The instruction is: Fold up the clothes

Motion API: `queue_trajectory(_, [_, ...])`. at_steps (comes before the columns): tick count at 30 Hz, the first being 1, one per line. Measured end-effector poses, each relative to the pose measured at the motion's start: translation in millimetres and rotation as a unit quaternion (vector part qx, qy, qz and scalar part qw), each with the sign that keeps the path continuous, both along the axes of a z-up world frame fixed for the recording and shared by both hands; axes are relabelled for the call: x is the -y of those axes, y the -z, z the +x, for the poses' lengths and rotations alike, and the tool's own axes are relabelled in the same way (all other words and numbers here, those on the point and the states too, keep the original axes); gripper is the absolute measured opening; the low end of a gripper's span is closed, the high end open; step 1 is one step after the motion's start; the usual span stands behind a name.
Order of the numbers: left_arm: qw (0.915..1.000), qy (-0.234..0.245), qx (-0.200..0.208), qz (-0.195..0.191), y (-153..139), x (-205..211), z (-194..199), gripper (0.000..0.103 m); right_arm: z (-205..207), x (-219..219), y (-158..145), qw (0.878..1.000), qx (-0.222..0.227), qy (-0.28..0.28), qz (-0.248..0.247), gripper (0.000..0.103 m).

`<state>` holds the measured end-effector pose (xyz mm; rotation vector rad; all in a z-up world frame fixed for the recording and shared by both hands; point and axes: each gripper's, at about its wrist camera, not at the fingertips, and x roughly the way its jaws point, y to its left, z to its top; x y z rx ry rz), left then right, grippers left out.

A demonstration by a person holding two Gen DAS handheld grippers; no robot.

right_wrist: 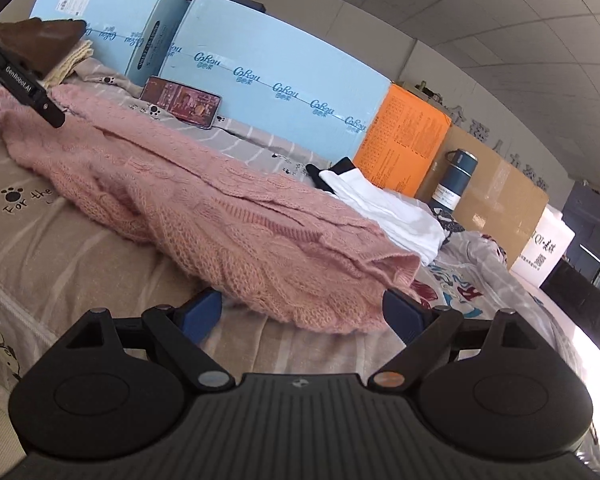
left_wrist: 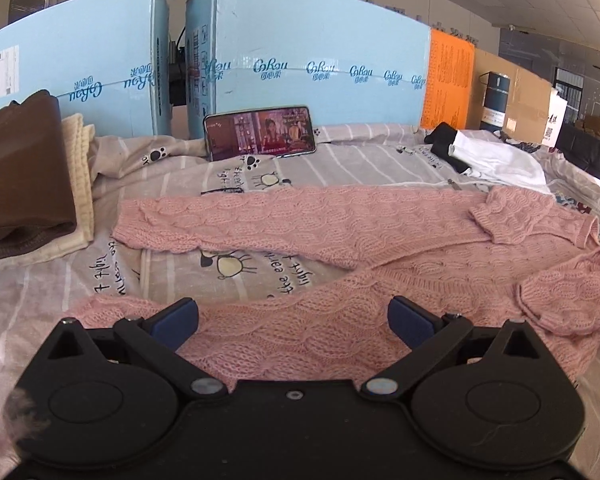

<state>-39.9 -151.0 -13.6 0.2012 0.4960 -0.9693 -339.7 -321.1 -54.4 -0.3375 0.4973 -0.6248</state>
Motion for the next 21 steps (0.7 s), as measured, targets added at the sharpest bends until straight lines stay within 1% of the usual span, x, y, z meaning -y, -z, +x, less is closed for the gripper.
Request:
queue_trajectory(1, [0.9995, 0.027, 0.012, -0.009, -3, -4, -5, 0.103, 7, -2, -2, 1.000, -0.004, -0.016, -0.003, 0.086])
queue_trajectory(3, [0.9957, 0.080, 0.037, -0.026, -9, -12, -14, 0.103, 19, -6, -4, 0.999, -0.012, -0.052, -0.009, 0.086])
queue_trajectory(4, [0.9920, 0.113, 0.051, -0.024, -10, -14, -20, 0.103, 26, -10, -4, 0.997, -0.018, -0.068, -0.016, 0.086])
queue_trajectory(6, [0.9800, 0.182, 0.080, -0.013, -11, -17, -35, 0.103, 38, -18, -3, 0.994, -0.031, -0.099, -0.042, 0.086])
queue_trajectory(8, [0.9672, 0.230, 0.104, 0.020, -7, -13, -48, 0.103, 46, -27, -1, 0.988, -0.042, -0.125, -0.077, 0.086])
queue_trajectory(9, [0.9598, 0.254, 0.112, 0.042, -3, -10, -54, 0.103, 48, -30, -2, 0.986, -0.043, -0.135, -0.085, 0.086])
queue_trajectory(11, [0.9481, 0.287, 0.115, 0.073, 3, 0, -60, 0.103, 49, -32, -7, 0.985, -0.038, -0.147, -0.079, 0.085])
queue_trajectory(12, [0.9454, 0.293, 0.116, 0.084, 6, 5, -61, 0.103, 49, -32, -9, 0.985, -0.034, -0.151, -0.072, 0.084])
queue_trajectory(14, [0.9467, 0.285, 0.117, 0.093, 8, 15, -60, 0.103, 49, -32, -12, 0.986, -0.023, -0.155, -0.060, 0.082])
queue_trajectory(15, [0.9494, 0.273, 0.121, 0.096, 8, 19, -59, 0.103, 50, -31, -14, 0.987, -0.016, -0.152, -0.054, 0.079])
queue_trajectory(17, [0.9550, 0.245, 0.132, 0.101, 8, 25, -56, 0.103, 50, -27, -19, 0.988, -0.001, -0.148, -0.034, 0.077])
queue_trajectory(19, [0.9616, 0.200, 0.152, 0.110, 9, 25, -48, 0.103, 48, -21, -24, 0.990, 0.022, -0.140, -0.008, 0.077])
queue_trajectory(20, [0.9647, 0.180, 0.156, 0.114, 9, 23, -43, 0.103, 46, -18, -27, 0.990, 0.033, -0.135, 0.002, 0.077])
queue_trajectory(21, [0.9679, 0.160, 0.154, 0.117, 9, 19, -35, 0.103, 44, -17, -27, 0.991, 0.033, -0.133, -0.001, 0.077])
